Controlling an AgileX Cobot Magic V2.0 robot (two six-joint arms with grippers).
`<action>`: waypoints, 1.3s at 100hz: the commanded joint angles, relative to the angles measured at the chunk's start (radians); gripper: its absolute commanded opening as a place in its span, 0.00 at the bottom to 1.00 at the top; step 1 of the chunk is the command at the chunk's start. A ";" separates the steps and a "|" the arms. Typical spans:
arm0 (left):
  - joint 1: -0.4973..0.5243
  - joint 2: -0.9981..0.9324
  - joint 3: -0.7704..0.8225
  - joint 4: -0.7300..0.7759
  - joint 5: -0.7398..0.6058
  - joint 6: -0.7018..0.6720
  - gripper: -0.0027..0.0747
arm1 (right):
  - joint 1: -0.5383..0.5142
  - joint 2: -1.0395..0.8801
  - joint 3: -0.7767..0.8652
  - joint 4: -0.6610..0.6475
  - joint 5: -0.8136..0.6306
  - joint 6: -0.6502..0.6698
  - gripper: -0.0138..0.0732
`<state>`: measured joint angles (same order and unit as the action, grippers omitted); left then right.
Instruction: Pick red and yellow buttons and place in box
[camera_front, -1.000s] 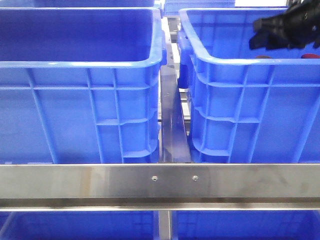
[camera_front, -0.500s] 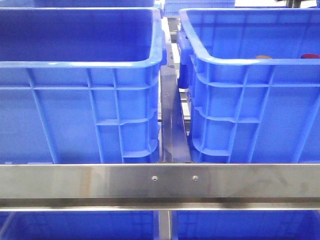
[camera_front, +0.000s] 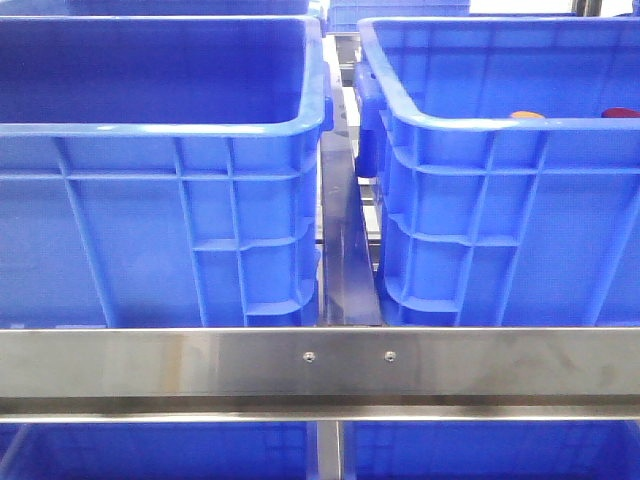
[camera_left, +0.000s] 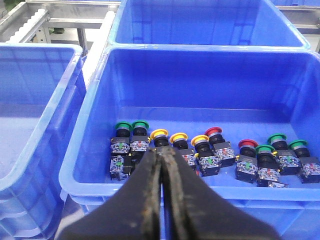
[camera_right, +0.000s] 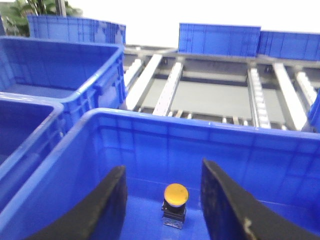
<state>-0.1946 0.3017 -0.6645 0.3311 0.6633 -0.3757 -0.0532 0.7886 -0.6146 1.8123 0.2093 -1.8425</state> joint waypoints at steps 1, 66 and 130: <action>0.003 0.012 -0.026 0.013 -0.067 -0.007 0.01 | -0.002 -0.084 0.019 0.078 0.018 -0.006 0.58; 0.003 0.012 -0.026 0.013 -0.067 -0.007 0.01 | -0.002 -0.308 0.128 0.078 -0.002 -0.006 0.03; 0.003 0.012 -0.026 0.013 -0.067 -0.007 0.01 | -0.002 -0.308 0.128 0.078 -0.001 -0.006 0.03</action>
<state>-0.1946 0.3017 -0.6645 0.3311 0.6633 -0.3757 -0.0532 0.4810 -0.4614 1.8123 0.1897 -1.8443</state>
